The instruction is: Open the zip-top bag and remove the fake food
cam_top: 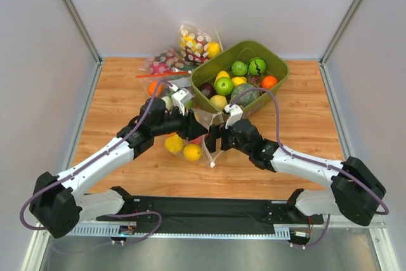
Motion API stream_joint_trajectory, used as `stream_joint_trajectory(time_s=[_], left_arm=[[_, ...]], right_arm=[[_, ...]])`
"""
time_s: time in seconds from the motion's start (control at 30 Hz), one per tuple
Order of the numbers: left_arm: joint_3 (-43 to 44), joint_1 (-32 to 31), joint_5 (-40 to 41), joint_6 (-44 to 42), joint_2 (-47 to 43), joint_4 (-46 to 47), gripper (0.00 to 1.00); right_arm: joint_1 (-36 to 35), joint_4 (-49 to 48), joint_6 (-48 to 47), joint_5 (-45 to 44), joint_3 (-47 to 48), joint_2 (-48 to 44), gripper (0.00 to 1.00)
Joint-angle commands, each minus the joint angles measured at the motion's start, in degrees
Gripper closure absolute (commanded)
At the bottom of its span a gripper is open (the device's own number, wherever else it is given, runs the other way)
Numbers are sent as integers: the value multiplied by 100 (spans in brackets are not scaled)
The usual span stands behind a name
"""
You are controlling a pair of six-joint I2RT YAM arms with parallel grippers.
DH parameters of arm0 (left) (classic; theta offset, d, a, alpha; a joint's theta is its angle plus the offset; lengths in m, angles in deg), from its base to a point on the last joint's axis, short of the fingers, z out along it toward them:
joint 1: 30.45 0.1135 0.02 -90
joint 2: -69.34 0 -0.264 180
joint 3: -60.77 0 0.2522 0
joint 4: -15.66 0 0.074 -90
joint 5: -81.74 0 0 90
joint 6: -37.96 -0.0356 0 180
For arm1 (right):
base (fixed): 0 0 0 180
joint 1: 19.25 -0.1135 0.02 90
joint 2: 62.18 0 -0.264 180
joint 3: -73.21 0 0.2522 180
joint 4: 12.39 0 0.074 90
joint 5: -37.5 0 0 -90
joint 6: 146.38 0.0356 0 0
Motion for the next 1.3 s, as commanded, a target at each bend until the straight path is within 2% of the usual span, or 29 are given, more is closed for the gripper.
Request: stream_joint_trajectory(time_s=[0.0,0.03,0.17,0.23,0.43,0.6,0.83,0.97,1.03,1.07,1.2,1.27], left_arm=[[153,-36,370,-188,-234,348,46],[144,-36,684,-293,-417,191,40],[-145,-36,1687,-312,-989,-197,37],[-505,-36,2571,-146,-1341,-354,36],[-1183,-27,4244,575,-1843,-969,27],[-1350,60,4265,919,-1378,-989,21],[-1640,368,3641,884,-622,12,18],[-1596,377,3650,726,-305,84,17],[-1596,377,3580,673,-138,303,19],[-1570,386,3553,664,-86,312,28],[-1605,377,3421,699,73,365,52],[-1631,377,3368,708,91,365,57]], right_arm=[[17,-541,-423,572,20,-215,4],[17,-576,-423,670,12,-180,5],[26,-760,-362,759,3,83,7],[26,-884,-300,759,-15,294,7],[26,-1130,-115,811,-59,602,7],[26,-1393,165,1040,-50,743,6],[26,-1578,412,1286,-50,840,6],[17,-1639,447,1409,-32,875,7],[26,-1736,631,1601,-15,962,7],[17,-1824,710,1672,-6,1007,7],[-141,-1799,817,1543,55,1182,7],[-246,-1501,651,1112,222,1305,7]])
